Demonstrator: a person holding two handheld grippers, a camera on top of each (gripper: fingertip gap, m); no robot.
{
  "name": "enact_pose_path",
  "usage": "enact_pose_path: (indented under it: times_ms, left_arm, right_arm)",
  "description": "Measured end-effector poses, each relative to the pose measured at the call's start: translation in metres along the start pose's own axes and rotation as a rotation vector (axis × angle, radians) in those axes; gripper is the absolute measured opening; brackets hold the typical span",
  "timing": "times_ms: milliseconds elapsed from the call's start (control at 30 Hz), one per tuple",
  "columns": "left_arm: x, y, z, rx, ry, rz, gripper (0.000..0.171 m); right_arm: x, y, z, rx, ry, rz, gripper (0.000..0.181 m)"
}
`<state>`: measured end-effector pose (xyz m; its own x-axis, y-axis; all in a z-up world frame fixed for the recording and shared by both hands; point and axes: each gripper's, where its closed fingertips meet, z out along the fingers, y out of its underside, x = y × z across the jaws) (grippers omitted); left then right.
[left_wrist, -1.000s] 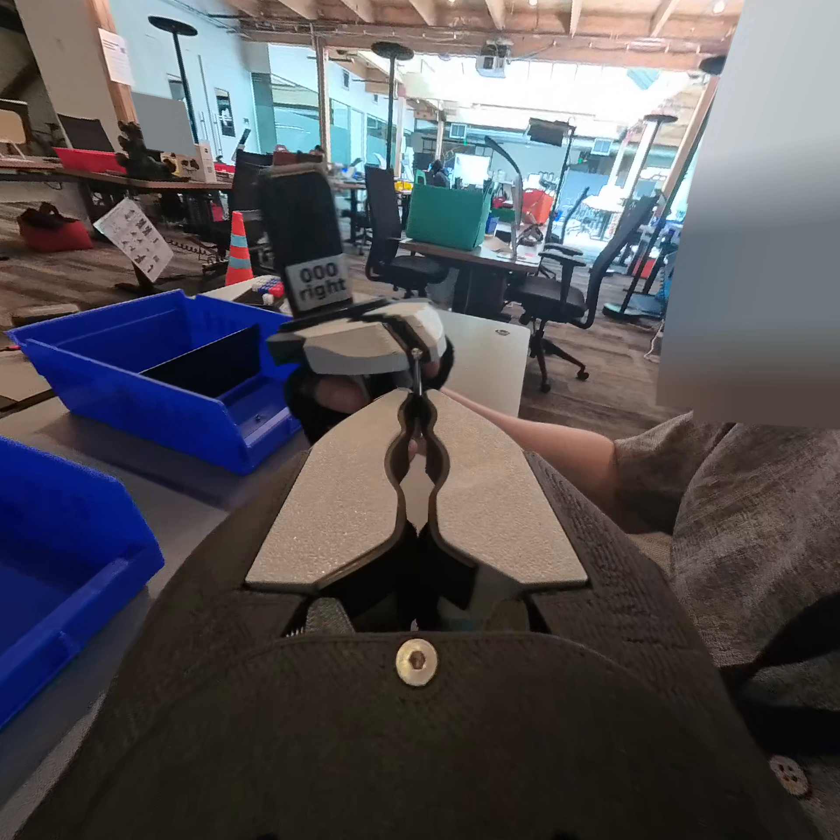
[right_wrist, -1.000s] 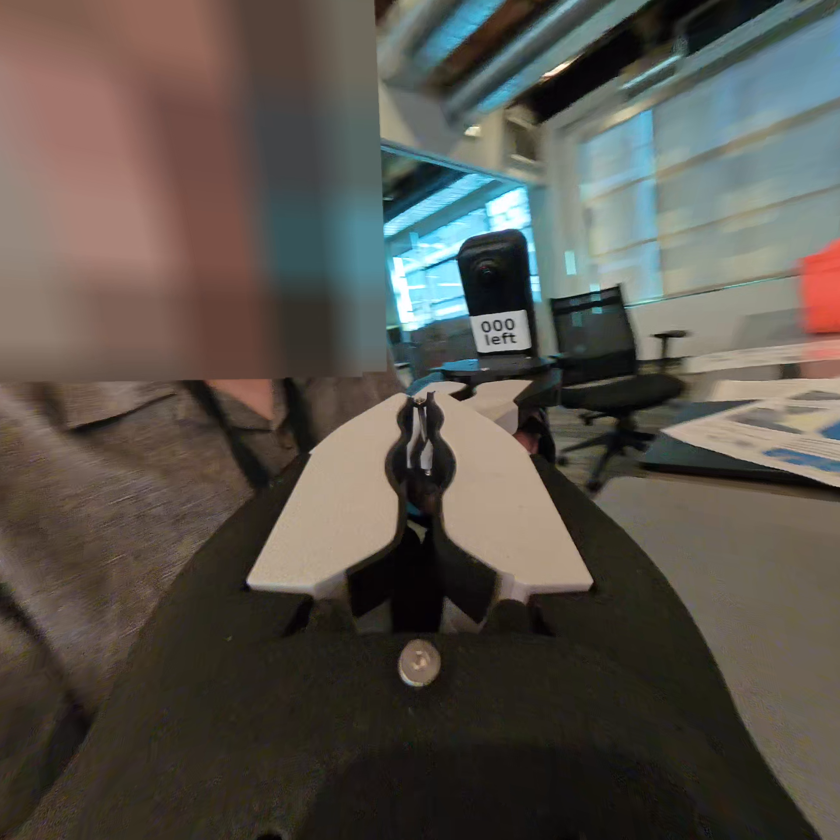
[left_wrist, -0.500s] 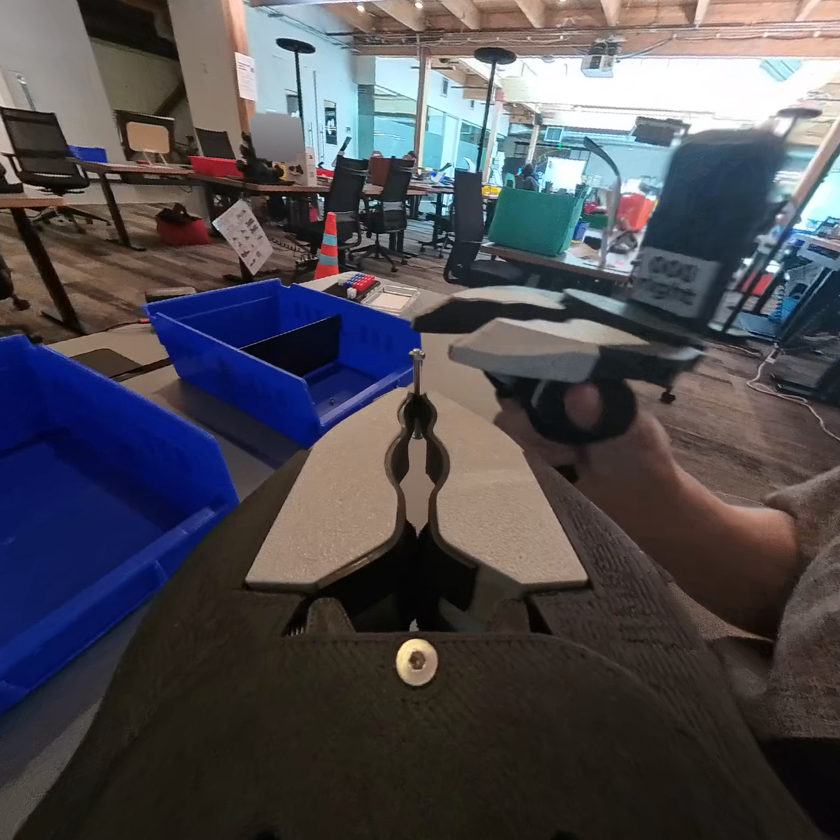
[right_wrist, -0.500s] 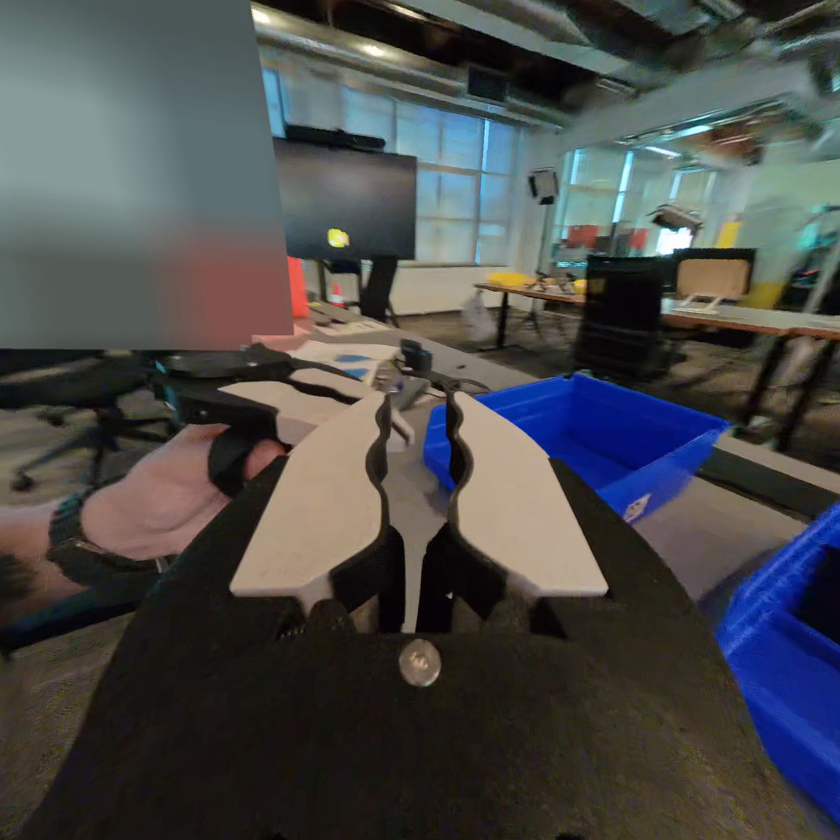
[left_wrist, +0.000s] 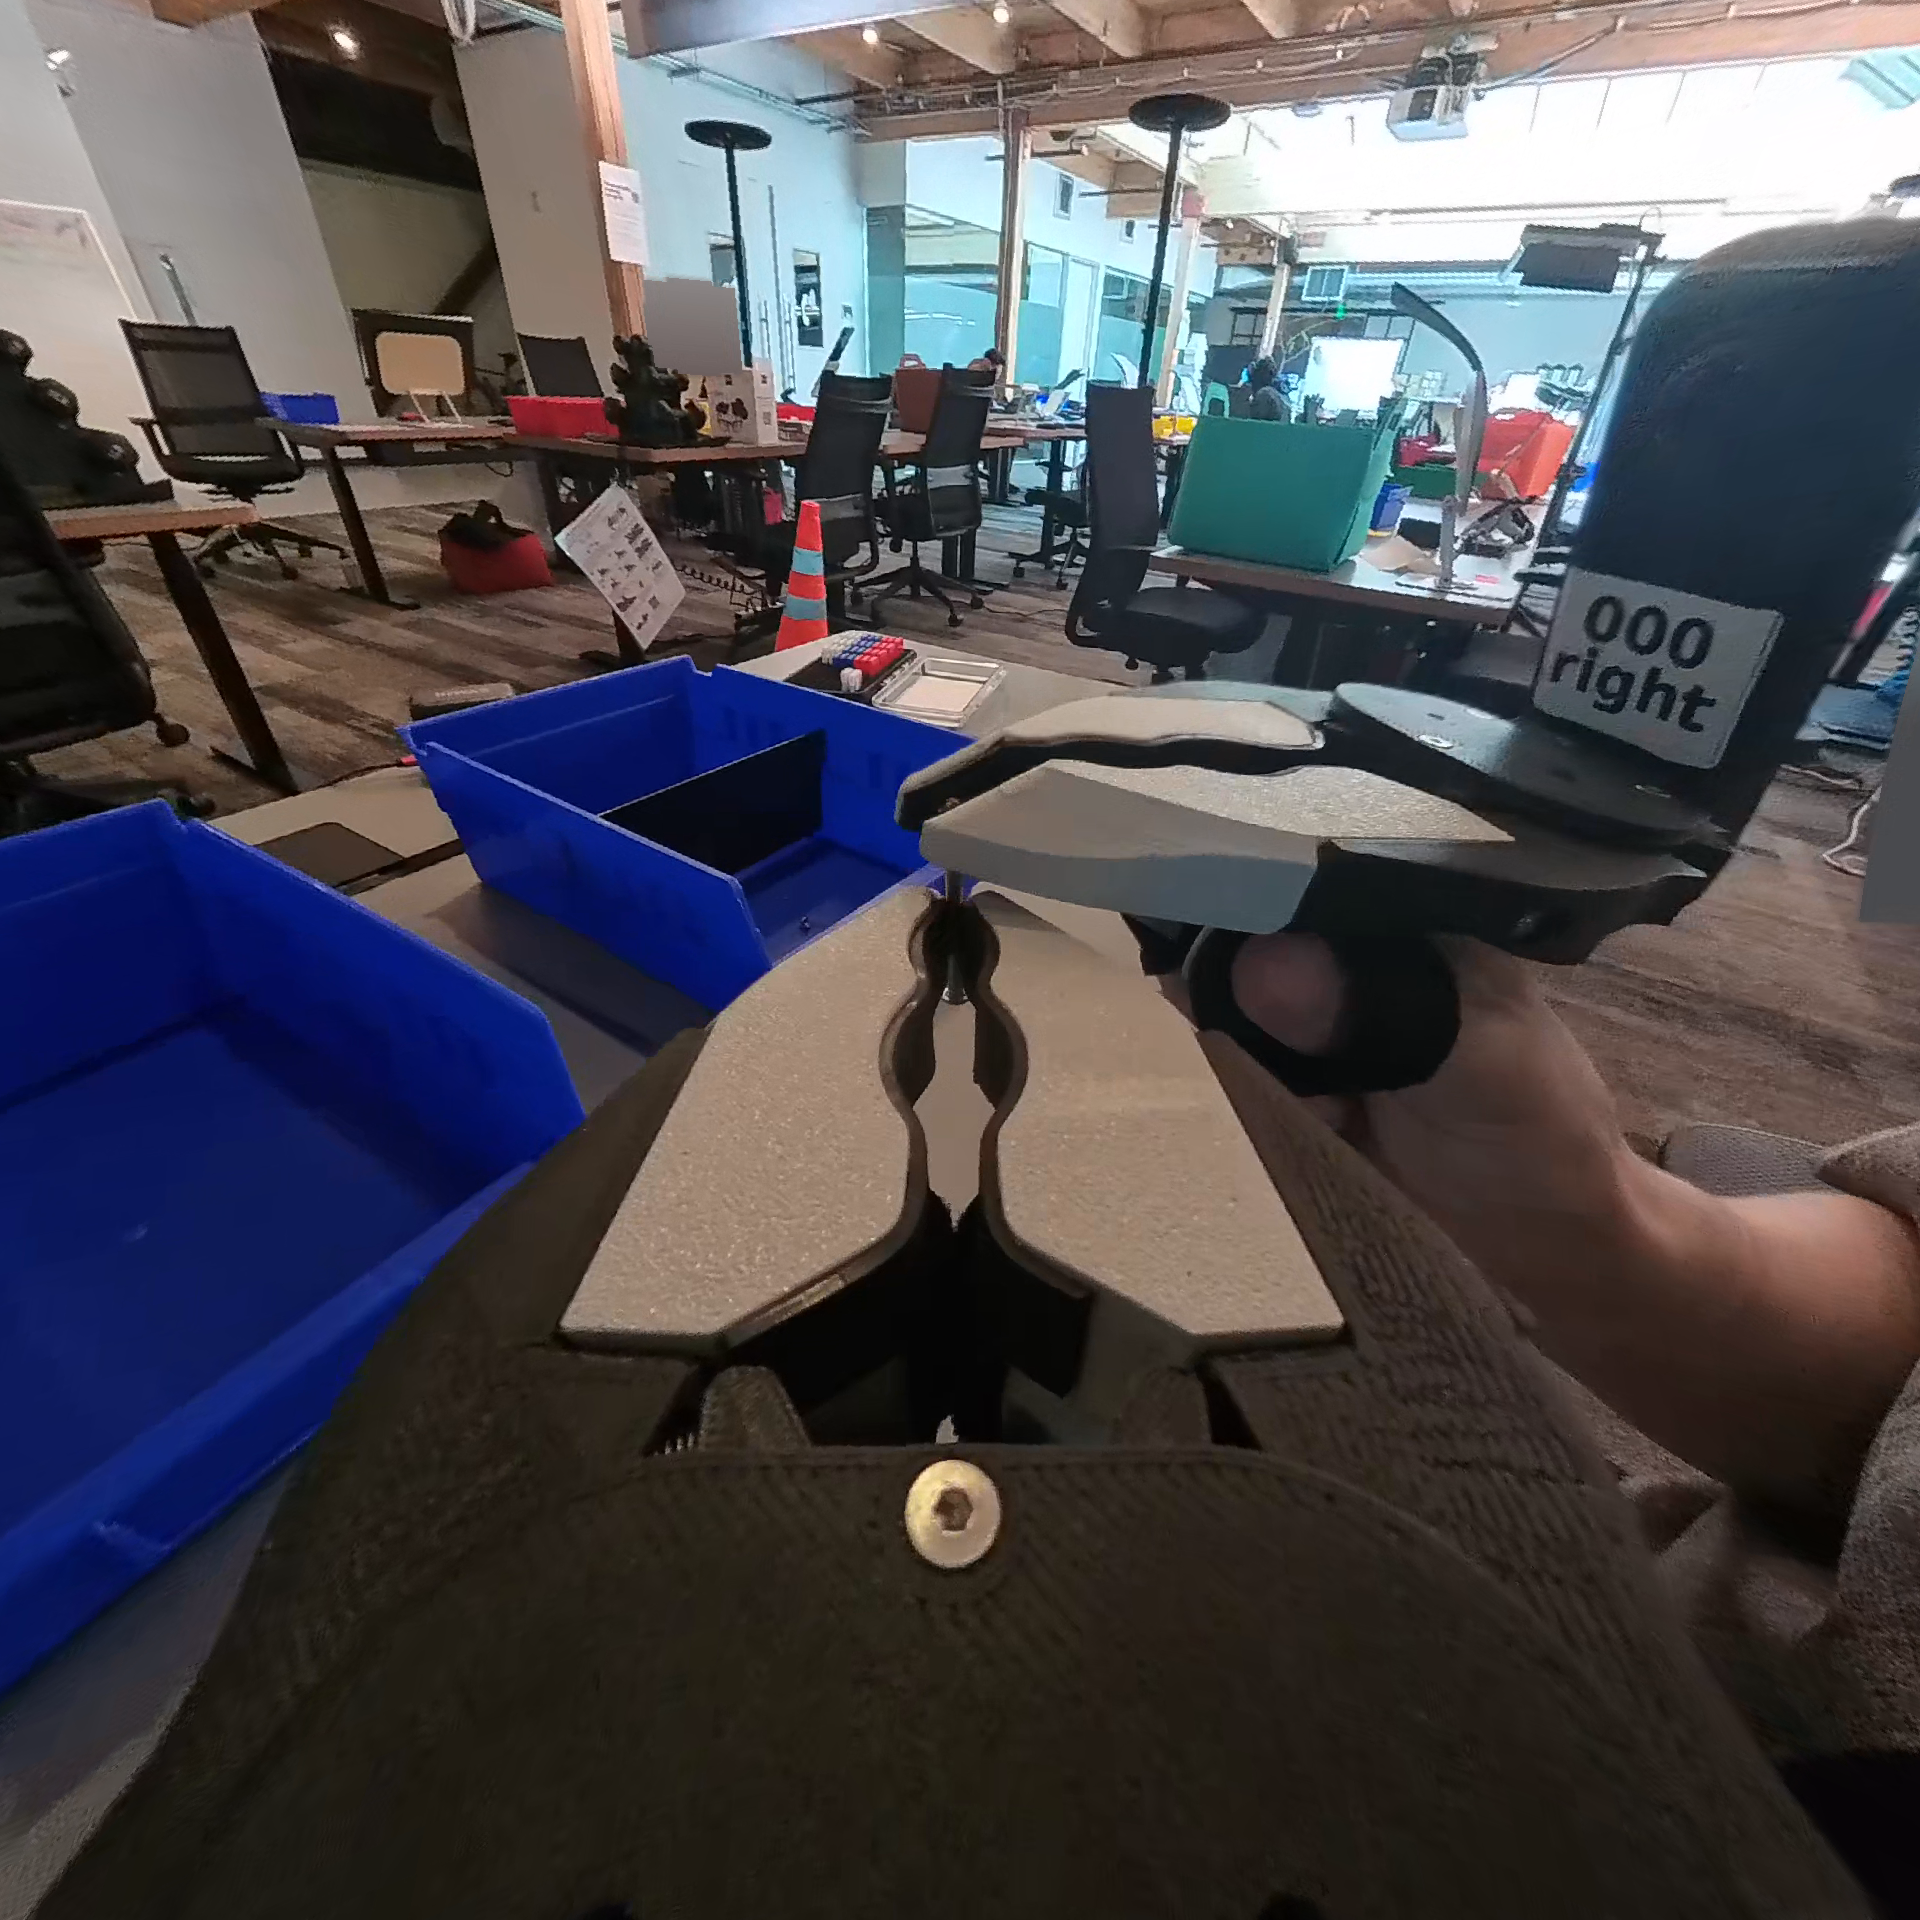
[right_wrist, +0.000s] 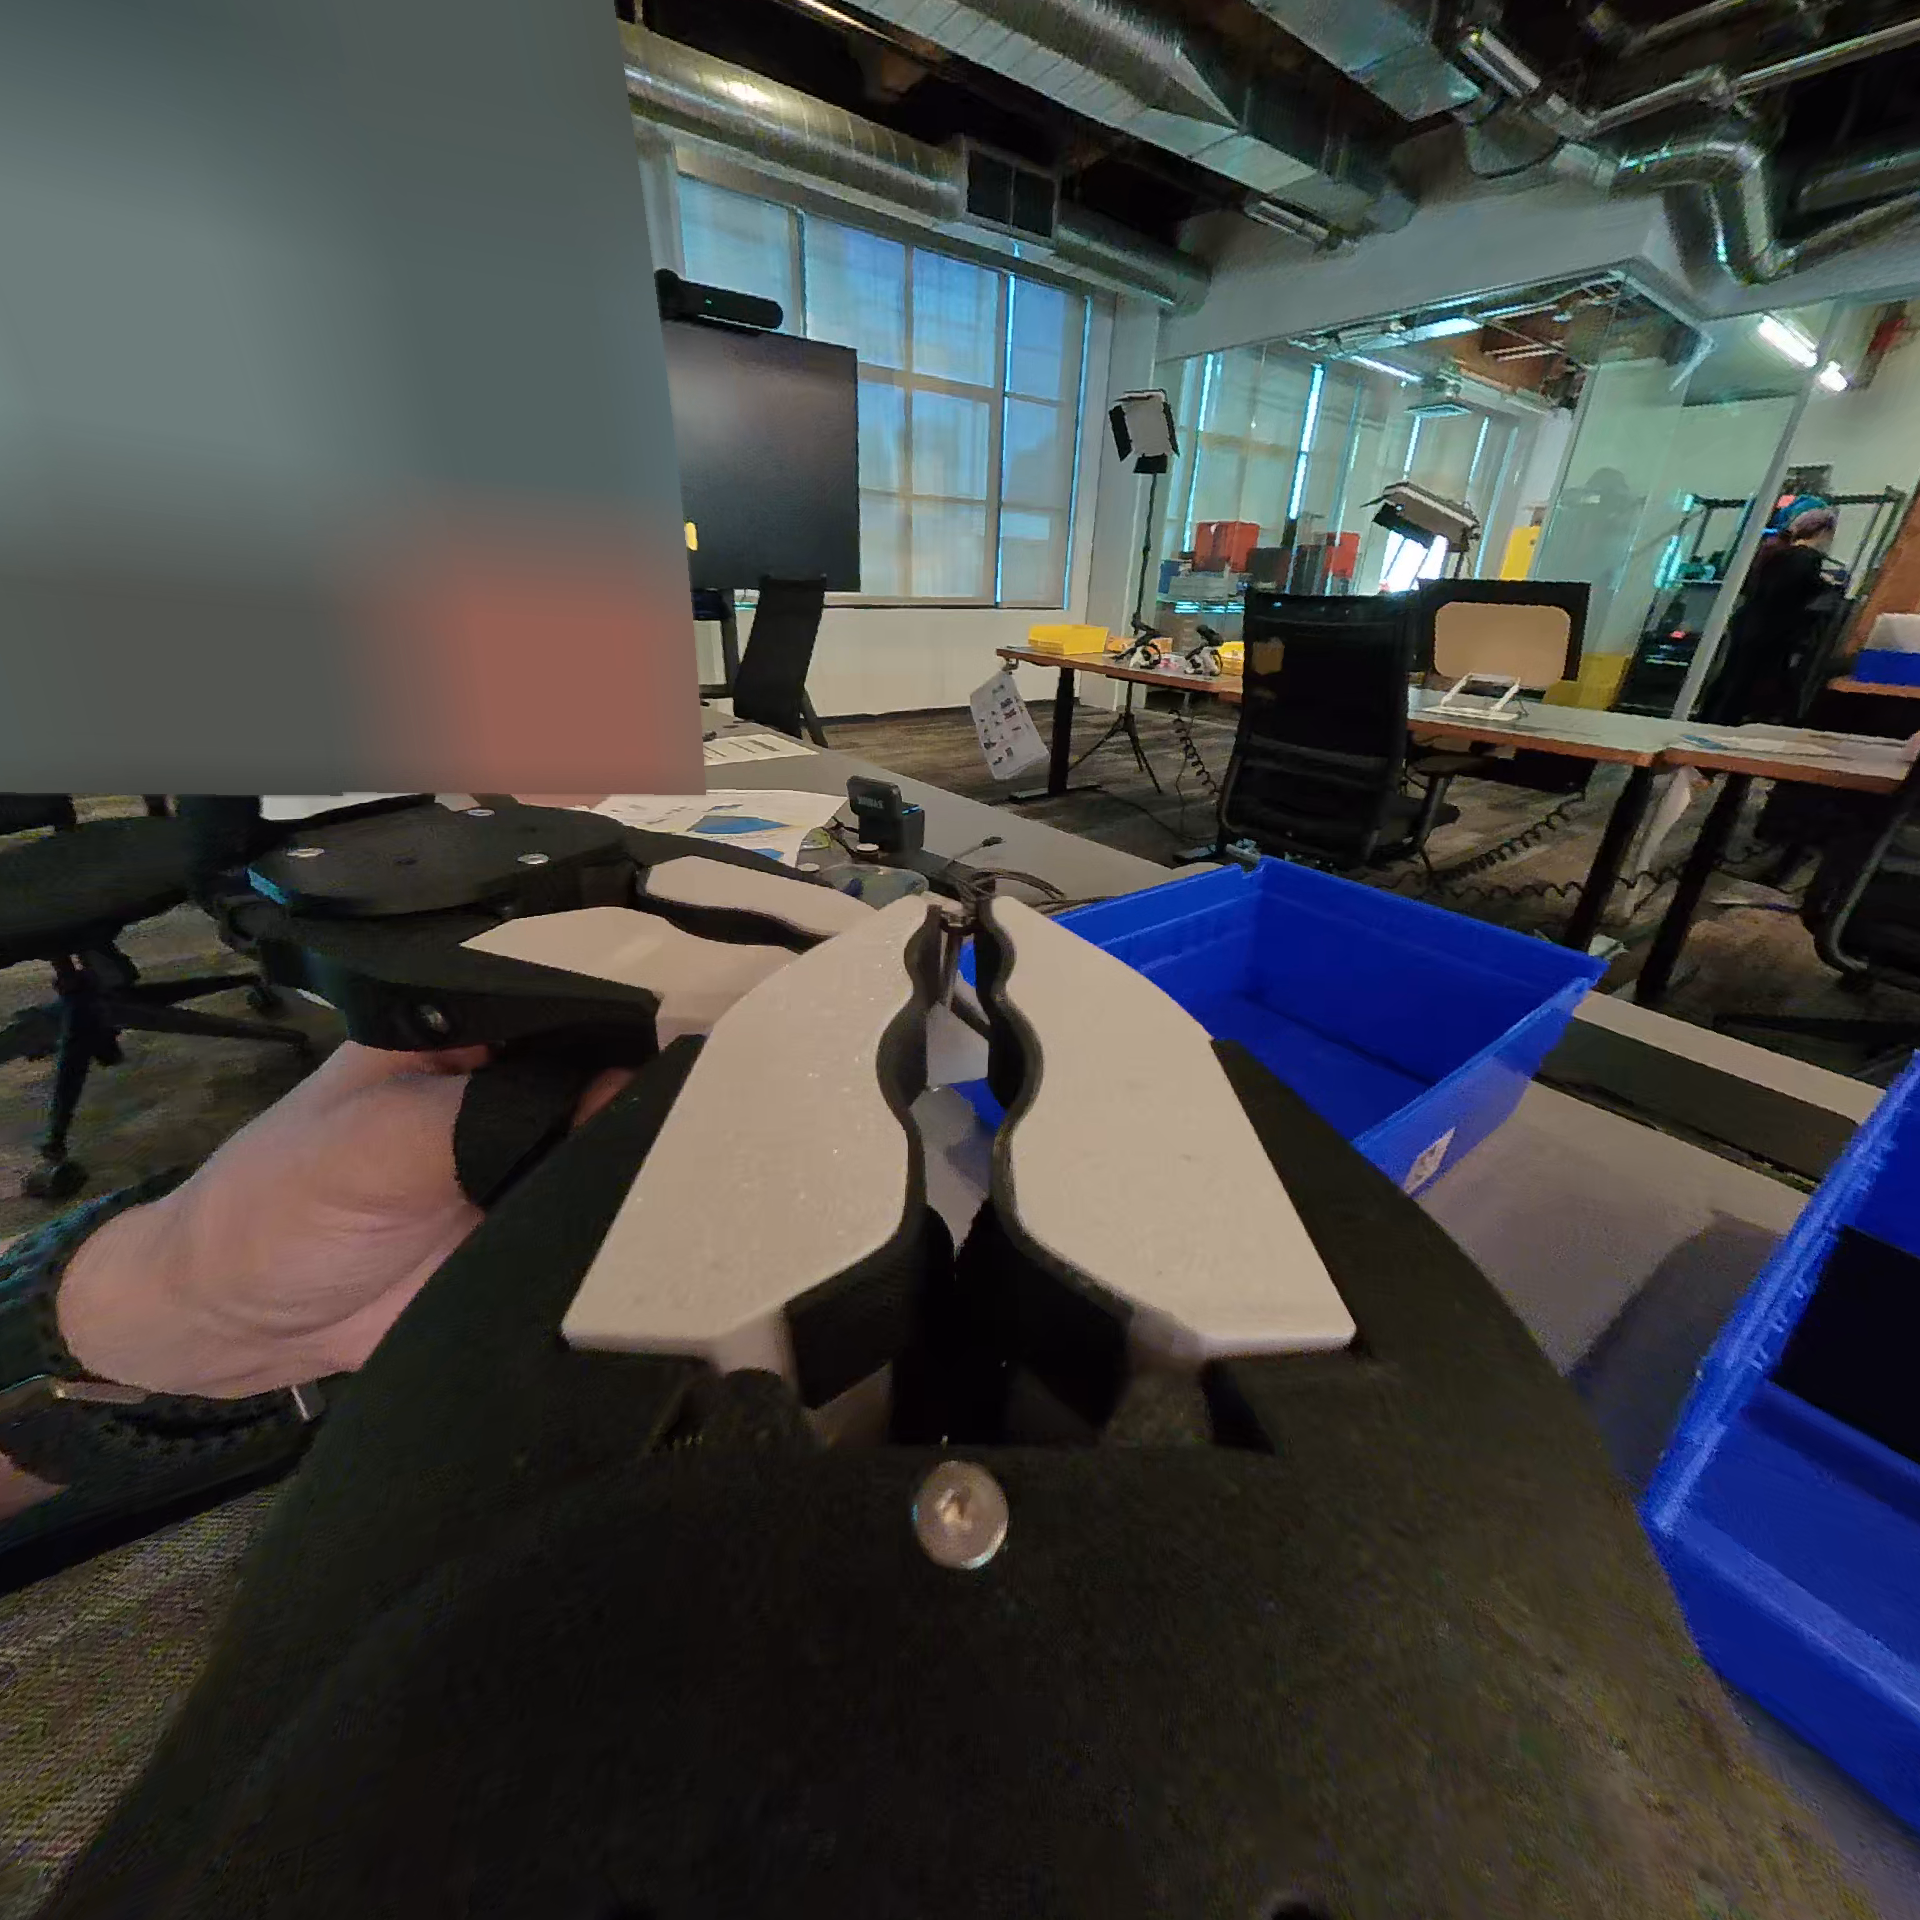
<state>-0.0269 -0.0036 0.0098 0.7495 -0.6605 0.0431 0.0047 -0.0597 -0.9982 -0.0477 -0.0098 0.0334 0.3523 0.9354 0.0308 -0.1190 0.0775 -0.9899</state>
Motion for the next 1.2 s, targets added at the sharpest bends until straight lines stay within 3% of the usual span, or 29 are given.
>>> enact_pose_path:
  times_ms: [133, 200, 300, 400, 500, 567, 700, 767, 867, 1100, 1200]
  left_arm:
    - [0.005, -0.001, -0.001, 0.005, 0.04, -0.009, 0.002]
    - [0.011, -0.003, -0.002, 0.007, 0.112, -0.039, 0.002]
    - [0.031, -0.007, -0.004, 0.022, 0.27, -0.084, 0.002]
    - [0.045, -0.008, -0.002, 0.025, 0.333, -0.07, 0.002]
    - [0.052, -0.009, -0.001, 0.024, 0.358, -0.074, 0.002]
    - [0.051, -0.01, -0.001, 0.027, 0.341, -0.066, 0.002]
    - [0.047, -0.009, 0.0, 0.024, 0.324, -0.066, 0.002]
    - [0.048, -0.007, 0.002, 0.022, 0.325, -0.066, 0.002]
    - [0.048, -0.007, 0.003, 0.021, 0.314, -0.062, 0.002]
    - [0.01, -0.005, 0.002, 0.022, 0.083, -0.048, 0.002]
    - [0.005, -0.001, 0.003, 0.018, 0.048, -0.047, 0.002]
  right_arm:
    - [-0.003, -0.002, -0.002, 0.022, -0.125, 0.029, 0.004]
    - [-0.009, -0.005, -0.006, 0.029, -0.32, 0.102, 0.005]
    - [-0.02, -0.012, -0.022, 0.028, -0.791, 0.313, 0.004]
    - [-0.027, -0.018, -0.04, 0.011, -1.201, 0.427, 0.005]
    - [-0.029, -0.021, -0.049, 0.002, -1.438, 0.489, 0.005]
    - [-0.029, -0.022, -0.049, 0.014, -1.481, 0.507, 0.005]
    - [-0.027, -0.022, -0.044, 0.064, -1.37, 0.477, 0.006]
    - [-0.022, -0.025, -0.043, 0.099, -1.315, 0.502, 0.027]
    - [-0.012, -0.025, -0.036, 0.105, -1.177, 0.497, 0.037]
    - [0.019, -0.013, -0.019, 0.101, -0.284, 0.209, 0.029]
    - [0.008, -0.008, -0.017, 0.049, -0.132, 0.063, 0.028]
